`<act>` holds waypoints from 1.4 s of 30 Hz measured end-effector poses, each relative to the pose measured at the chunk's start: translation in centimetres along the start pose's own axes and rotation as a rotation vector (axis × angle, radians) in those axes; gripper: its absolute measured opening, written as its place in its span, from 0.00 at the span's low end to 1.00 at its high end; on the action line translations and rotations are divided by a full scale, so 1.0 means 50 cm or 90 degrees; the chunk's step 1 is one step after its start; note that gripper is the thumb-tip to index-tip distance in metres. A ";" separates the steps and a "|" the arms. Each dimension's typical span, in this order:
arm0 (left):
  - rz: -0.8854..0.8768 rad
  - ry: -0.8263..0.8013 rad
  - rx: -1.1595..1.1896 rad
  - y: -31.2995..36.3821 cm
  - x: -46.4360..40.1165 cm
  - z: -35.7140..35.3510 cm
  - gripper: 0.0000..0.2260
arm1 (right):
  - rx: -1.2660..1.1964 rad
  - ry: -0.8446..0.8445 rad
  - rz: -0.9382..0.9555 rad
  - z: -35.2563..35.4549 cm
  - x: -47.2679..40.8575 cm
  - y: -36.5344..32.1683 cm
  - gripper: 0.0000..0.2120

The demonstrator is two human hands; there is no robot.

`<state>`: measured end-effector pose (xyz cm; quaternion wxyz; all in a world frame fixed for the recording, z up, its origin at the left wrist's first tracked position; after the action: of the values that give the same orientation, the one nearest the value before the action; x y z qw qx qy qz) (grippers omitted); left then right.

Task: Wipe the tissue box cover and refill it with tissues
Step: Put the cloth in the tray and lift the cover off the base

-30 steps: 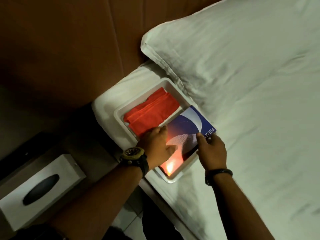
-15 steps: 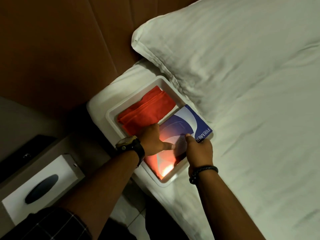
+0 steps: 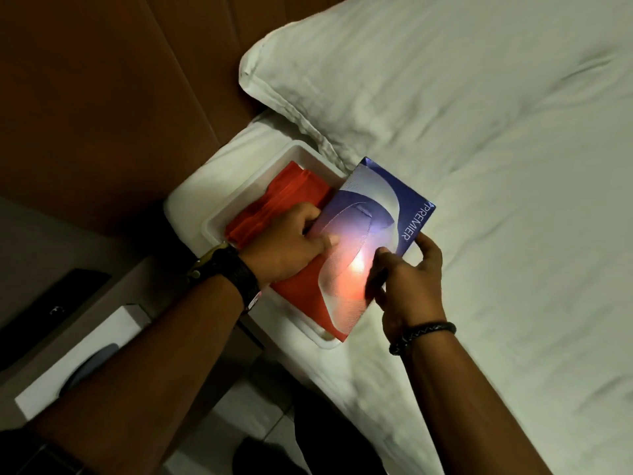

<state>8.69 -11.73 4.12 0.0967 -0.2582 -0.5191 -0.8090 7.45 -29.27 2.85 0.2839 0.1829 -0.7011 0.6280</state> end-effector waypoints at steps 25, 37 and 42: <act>-0.111 -0.198 -0.139 -0.035 0.064 -0.348 0.28 | 0.197 0.247 -0.088 0.317 0.066 0.128 0.33; 0.060 0.397 0.150 -0.357 0.377 0.018 0.10 | 0.333 -0.187 0.222 -0.258 0.234 0.148 0.16; 0.257 0.586 0.264 -0.625 0.505 0.128 0.10 | 0.438 -0.360 0.115 -0.470 0.245 0.350 0.16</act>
<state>-23.94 10.62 -5.40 0.5164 0.0530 -0.5116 -0.6847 -8.76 -2.36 -1.91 -0.0522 0.3688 -0.5145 0.7723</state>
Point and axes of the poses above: each hand's wrist, its own x-axis away from the middle knuckle, its own z-axis out of the back of the hand, y = z × x, the point moved 2 cm from there along -x, towards the middle knuckle, and after that the axes turned 8 degrees about -y, right-handed, at the moved point
